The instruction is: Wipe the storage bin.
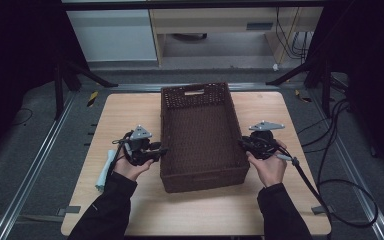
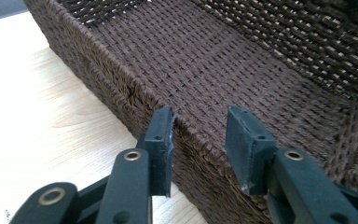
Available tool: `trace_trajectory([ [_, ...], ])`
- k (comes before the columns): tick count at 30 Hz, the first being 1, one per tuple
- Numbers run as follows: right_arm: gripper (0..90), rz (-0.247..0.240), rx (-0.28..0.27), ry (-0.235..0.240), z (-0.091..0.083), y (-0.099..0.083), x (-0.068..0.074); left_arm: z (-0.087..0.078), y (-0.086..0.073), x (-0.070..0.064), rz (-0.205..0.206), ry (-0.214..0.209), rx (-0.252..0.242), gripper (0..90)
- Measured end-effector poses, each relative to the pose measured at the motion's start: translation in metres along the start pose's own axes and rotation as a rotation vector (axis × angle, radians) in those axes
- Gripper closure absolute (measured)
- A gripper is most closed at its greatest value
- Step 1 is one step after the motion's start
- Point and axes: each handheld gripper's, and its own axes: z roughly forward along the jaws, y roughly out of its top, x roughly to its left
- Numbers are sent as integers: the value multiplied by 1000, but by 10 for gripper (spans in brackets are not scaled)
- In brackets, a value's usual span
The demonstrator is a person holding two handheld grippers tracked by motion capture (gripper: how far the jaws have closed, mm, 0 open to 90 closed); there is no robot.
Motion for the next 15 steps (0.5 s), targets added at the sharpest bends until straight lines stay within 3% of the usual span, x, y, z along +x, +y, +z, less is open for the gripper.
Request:
trace_trajectory([
  [9,675,-5,16,5,-22,-2,2,-5,-5,-13,4,11,-11,635],
  [15,748,-15,61,-14,-19,-10,2,-7,-6,-22,22,-9,-10,620],
])
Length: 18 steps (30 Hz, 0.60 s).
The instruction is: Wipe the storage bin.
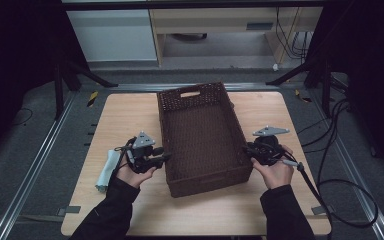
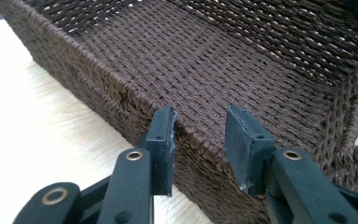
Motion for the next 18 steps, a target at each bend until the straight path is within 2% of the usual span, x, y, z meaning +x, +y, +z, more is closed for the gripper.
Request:
trace_trajectory([
  [3,766,21,-7,0,2,-1,-3,-1,3,2,3,-20,-3,614],
  [6,785,44,-13,4,3,-1,-9,-1,9,5,11,-5,-27,571],
  [10,802,54,-13,-29,7,3,-16,7,7,5,4,-25,-28,557],
  [11,791,53,-16,-39,8,4,-18,7,7,5,2,-32,-29,554],
  [14,743,49,-17,-51,6,4,-18,4,8,3,31,-15,-34,547],
  [18,718,45,4,-51,-1,1,-17,0,8,11,15,-4,-44,535],
])
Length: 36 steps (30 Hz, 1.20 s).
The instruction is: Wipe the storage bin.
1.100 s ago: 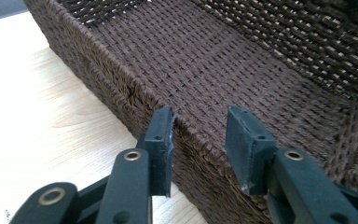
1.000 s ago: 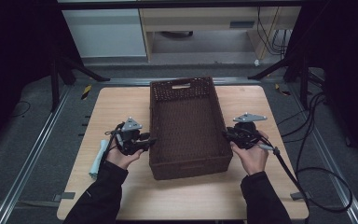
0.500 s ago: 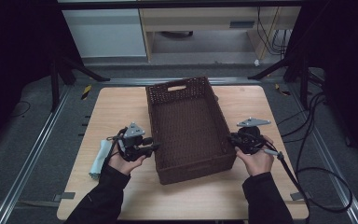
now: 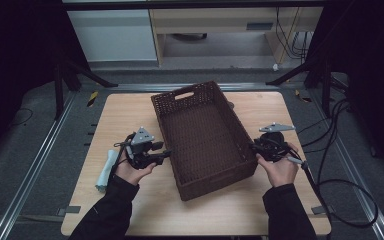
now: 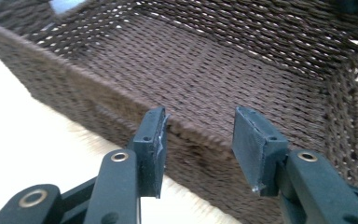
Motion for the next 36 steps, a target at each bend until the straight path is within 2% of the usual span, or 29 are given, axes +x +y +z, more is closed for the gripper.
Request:
trace_trajectory([
  [4,764,-5,23,-11,2,-2,2,-5,-1,9,-19,23,-4,529],
  [7,799,11,33,1,4,-1,0,-6,-2,16,-28,39,-4,523],
  [9,806,14,31,-7,5,0,-2,-6,-3,21,-41,46,-4,520],
  [14,813,28,28,-41,10,4,-10,-6,-8,34,-64,69,14,512],
  [23,785,42,8,-73,18,8,-21,-6,-10,42,-75,86,21,509],
  [26,700,34,-6,-90,15,7,-21,-6,-11,44,-69,92,34,504],
  [27,692,41,-17,-81,12,7,-21,-6,-11,45,-68,97,34,501],
  [29,705,45,-26,-81,6,6,-21,-8,-13,48,-72,105,33,499],
  [34,768,37,5,-92,1,1,-20,-10,-16,54,-98,121,25,491],
  [36,779,54,4,-67,2,1,-23,-11,-16,57,-103,126,25,490],
])
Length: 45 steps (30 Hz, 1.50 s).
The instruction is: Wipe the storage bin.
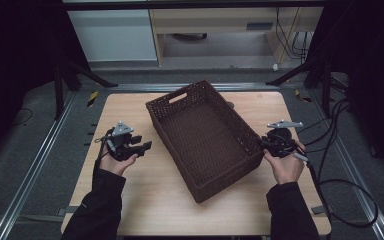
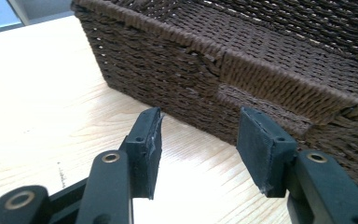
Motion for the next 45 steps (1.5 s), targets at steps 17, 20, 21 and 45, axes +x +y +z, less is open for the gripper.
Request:
trace_trajectory([
  [17,644,16,-57,-92,19,10,-13,-3,-2,11,-24,21,-3,481],
  [20,560,15,-76,-77,11,9,-8,-3,-3,12,-30,24,-4,481],
  [21,530,15,-81,-75,6,9,-5,-4,-3,13,-32,23,-5,480],
  [45,460,36,-57,-95,-8,-8,10,-5,-5,16,-48,34,-4,477],
])
